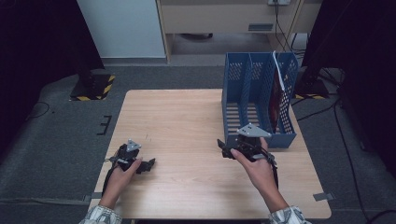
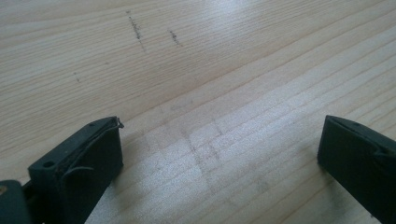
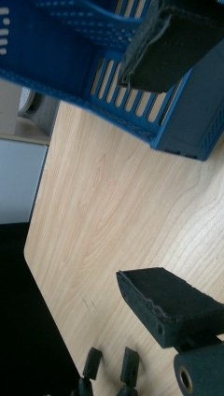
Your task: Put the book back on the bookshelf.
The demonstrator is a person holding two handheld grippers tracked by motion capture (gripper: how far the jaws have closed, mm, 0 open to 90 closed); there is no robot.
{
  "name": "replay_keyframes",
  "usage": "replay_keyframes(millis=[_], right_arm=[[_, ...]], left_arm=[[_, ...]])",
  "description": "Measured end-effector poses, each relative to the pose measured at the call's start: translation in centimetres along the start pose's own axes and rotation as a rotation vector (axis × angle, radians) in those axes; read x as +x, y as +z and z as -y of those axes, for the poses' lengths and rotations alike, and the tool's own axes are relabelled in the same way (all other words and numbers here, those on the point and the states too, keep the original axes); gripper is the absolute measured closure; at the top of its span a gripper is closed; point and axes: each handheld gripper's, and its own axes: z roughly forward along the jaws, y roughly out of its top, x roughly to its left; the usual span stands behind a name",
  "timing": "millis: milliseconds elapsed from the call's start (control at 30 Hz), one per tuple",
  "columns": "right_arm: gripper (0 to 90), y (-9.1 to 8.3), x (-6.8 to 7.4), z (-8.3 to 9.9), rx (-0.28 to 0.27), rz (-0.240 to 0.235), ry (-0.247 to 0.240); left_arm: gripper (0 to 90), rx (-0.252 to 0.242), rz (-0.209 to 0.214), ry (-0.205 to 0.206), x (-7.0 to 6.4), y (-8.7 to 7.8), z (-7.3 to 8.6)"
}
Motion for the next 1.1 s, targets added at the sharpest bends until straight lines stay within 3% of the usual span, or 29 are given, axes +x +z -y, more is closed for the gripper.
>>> replay_keyframes(millis=[533, 833, 1100], right_arm=[[7.5, 2.1, 2.7, 1.6, 0.051, -0.076, -0.054], [8.2, 4.2, 4.2, 4.3, 0.146, -0.124, -0.111], [7.9, 5.7, 4.7, 6.2, 0.213, -0.14, -0.097]], left_arm=[[0.0, 0.0, 0.001, 0.001, 0.0, 0.0, 0.0], [0.0, 0.0, 0.002, 0.003, 0.0, 0.0, 0.0], [0.0, 0.0, 0.002, 0.003, 0.0, 0.0, 0.0]])
